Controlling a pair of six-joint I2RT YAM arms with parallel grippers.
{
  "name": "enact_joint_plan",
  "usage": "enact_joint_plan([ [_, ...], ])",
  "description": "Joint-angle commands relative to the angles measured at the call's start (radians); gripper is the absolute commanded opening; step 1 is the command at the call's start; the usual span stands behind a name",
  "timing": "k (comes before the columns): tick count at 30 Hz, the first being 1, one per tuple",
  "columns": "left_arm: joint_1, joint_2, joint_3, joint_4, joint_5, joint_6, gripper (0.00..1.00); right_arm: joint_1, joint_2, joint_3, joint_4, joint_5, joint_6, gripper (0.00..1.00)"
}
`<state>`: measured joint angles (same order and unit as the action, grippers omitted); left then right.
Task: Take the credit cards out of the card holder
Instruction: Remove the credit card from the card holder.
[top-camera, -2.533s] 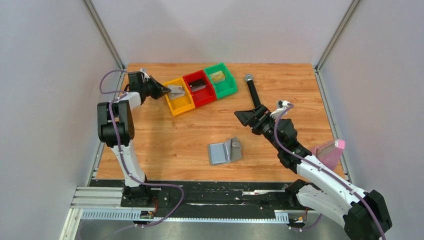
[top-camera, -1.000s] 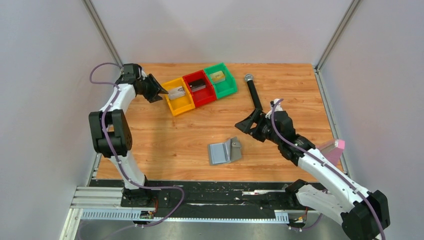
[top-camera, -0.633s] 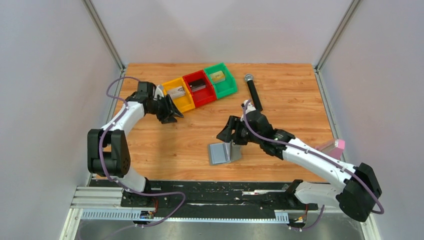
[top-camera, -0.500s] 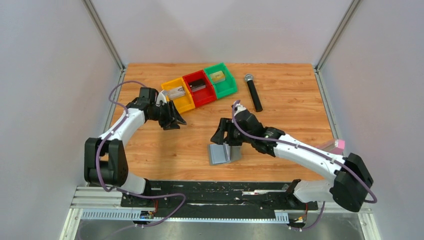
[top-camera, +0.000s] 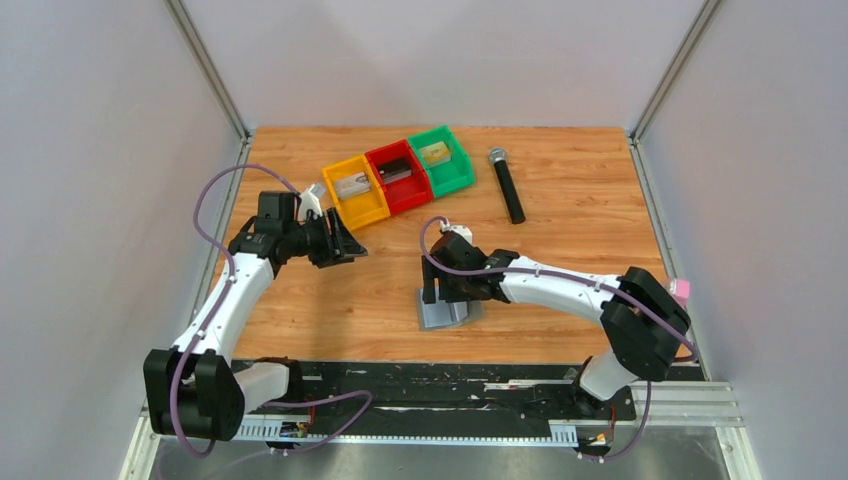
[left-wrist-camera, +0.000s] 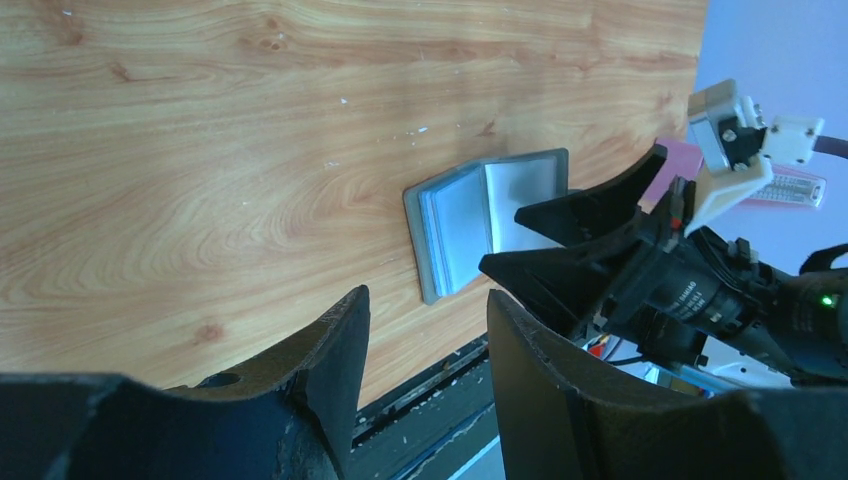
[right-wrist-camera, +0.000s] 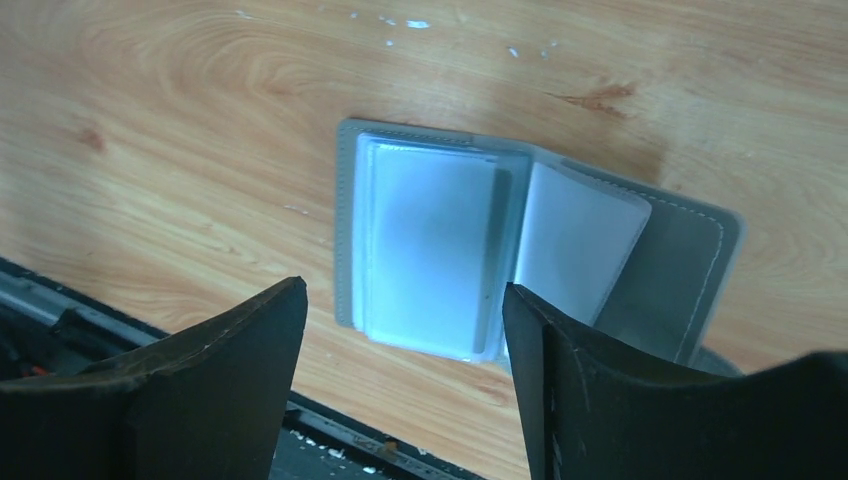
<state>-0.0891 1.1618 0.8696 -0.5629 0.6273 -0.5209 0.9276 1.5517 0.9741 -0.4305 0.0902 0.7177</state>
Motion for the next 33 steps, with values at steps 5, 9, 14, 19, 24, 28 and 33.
enact_joint_plan([
  [5, 0.004, -0.047, -0.023, 0.026, 0.001, 0.018, 0.56, 0.028, 0.079, 0.066, -0.052, 0.092, -0.051, 0.75],
  [9, 0.004, -0.040, -0.028, 0.031, 0.007, 0.019, 0.56, 0.039, 0.111, 0.077, -0.053, 0.096, -0.046, 0.76],
  [14, 0.005, -0.042, -0.026, 0.035, 0.012, 0.014, 0.56, 0.060, 0.144, 0.092, -0.054, 0.113, -0.042, 0.76],
  [19, 0.005, -0.045, -0.027, 0.035, 0.013, 0.009, 0.56, 0.086, 0.178, 0.110, -0.073, 0.161, -0.036, 0.75],
  [24, 0.005, -0.047, -0.026, 0.036, 0.014, 0.007, 0.56, 0.097, 0.195, 0.114, -0.085, 0.183, -0.026, 0.67],
  [28, 0.004, -0.043, -0.026, 0.035, 0.014, 0.009, 0.56, 0.098, 0.196, 0.112, -0.085, 0.188, -0.019, 0.64],
  [33, 0.004, -0.034, -0.030, 0.039, 0.019, 0.009, 0.56, 0.097, 0.188, 0.108, -0.073, 0.181, -0.010, 0.59],
])
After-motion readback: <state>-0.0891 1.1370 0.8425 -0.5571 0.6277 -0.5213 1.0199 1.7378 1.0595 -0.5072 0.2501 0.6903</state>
